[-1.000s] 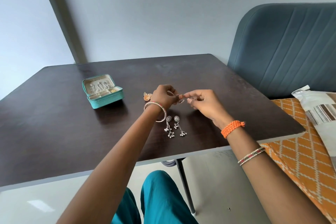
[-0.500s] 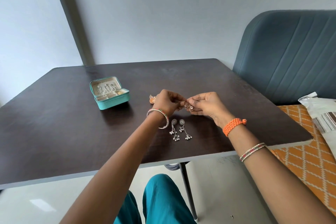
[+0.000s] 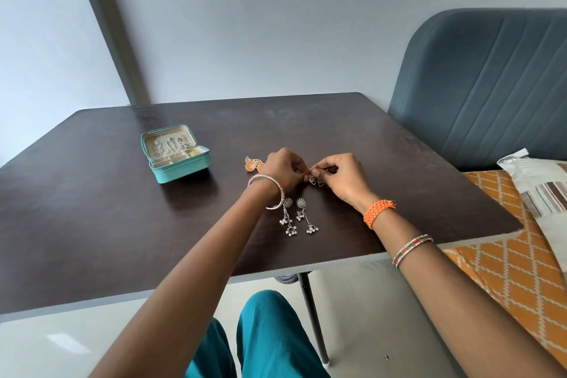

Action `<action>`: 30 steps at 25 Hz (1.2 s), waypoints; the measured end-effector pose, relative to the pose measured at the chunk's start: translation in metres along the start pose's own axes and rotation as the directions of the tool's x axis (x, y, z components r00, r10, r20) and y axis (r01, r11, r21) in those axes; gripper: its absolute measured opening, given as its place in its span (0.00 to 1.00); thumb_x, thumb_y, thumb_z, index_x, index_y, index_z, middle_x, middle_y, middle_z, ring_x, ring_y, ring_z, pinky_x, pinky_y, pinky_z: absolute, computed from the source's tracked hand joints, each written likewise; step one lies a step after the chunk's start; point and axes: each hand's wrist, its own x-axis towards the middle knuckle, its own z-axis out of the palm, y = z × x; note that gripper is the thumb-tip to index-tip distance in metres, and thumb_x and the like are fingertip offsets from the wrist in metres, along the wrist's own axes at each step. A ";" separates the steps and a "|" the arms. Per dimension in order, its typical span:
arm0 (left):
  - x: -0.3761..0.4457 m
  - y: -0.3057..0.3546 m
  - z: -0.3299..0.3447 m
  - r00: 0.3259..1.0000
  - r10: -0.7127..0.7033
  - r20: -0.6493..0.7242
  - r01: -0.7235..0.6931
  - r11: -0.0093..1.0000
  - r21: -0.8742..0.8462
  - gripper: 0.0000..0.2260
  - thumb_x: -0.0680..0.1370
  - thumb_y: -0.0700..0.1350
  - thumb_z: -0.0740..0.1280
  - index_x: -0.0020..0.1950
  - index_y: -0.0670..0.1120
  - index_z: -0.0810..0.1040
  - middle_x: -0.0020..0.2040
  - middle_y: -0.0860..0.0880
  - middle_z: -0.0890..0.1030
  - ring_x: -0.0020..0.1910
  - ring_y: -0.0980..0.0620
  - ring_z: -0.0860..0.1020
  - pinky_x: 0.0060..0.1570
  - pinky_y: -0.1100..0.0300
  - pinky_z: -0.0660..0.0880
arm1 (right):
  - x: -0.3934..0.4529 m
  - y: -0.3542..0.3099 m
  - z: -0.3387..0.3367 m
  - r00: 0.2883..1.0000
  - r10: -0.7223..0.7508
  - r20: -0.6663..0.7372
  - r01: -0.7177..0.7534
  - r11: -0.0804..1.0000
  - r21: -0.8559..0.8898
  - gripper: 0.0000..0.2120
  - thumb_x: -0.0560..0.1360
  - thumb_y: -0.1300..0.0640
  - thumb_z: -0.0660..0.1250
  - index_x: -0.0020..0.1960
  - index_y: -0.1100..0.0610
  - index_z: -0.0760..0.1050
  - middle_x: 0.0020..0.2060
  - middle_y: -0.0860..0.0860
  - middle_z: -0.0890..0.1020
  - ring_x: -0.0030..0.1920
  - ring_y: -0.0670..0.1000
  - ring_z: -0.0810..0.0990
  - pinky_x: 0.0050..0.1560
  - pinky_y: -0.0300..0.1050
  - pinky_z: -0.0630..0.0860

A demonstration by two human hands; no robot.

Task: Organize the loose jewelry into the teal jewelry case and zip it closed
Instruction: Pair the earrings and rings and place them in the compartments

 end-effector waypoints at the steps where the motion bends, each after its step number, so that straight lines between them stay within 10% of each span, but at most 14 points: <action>1: -0.001 0.000 -0.001 1.000 0.004 0.003 -0.004 1.000 0.003 0.07 0.72 0.40 0.71 0.49 0.44 0.83 0.43 0.44 0.84 0.38 0.53 0.76 0.33 0.70 0.65 | 0.000 0.000 0.000 1.000 -0.001 0.006 0.001 1.000 0.007 0.02 0.72 0.58 0.72 0.42 0.54 0.84 0.33 0.47 0.81 0.35 0.43 0.74 0.32 0.32 0.68; 8: -0.035 -0.017 -0.054 0.923 -0.032 -0.383 -0.028 0.988 -0.151 0.07 0.75 0.39 0.66 0.49 0.45 0.82 0.42 0.47 0.81 0.39 0.51 0.77 0.42 0.63 0.71 | -0.002 -0.043 -0.001 0.983 -0.160 -0.093 0.169 0.981 0.099 0.06 0.73 0.63 0.68 0.45 0.55 0.82 0.38 0.49 0.82 0.36 0.42 0.77 0.36 0.24 0.69; 16: -0.078 -0.090 -0.088 0.861 -0.063 -0.505 0.325 0.832 0.450 0.12 0.76 0.41 0.62 0.59 0.43 0.73 0.58 0.41 0.74 0.60 0.39 0.69 0.54 0.49 0.63 | 0.000 -0.124 0.103 0.795 -0.456 0.401 0.566 0.796 -0.217 0.23 0.76 0.63 0.64 0.70 0.53 0.68 0.70 0.51 0.70 0.73 0.53 0.63 0.70 0.52 0.61; 30: -0.106 -0.154 -0.112 0.888 -0.092 -0.450 0.313 0.839 0.445 0.11 0.75 0.39 0.64 0.55 0.49 0.79 0.52 0.42 0.82 0.56 0.40 0.75 0.56 0.52 0.61 | -0.013 -0.163 0.122 0.786 -0.380 0.488 0.543 0.802 -0.248 0.09 0.77 0.56 0.65 0.56 0.52 0.78 0.55 0.55 0.81 0.55 0.58 0.78 0.49 0.46 0.69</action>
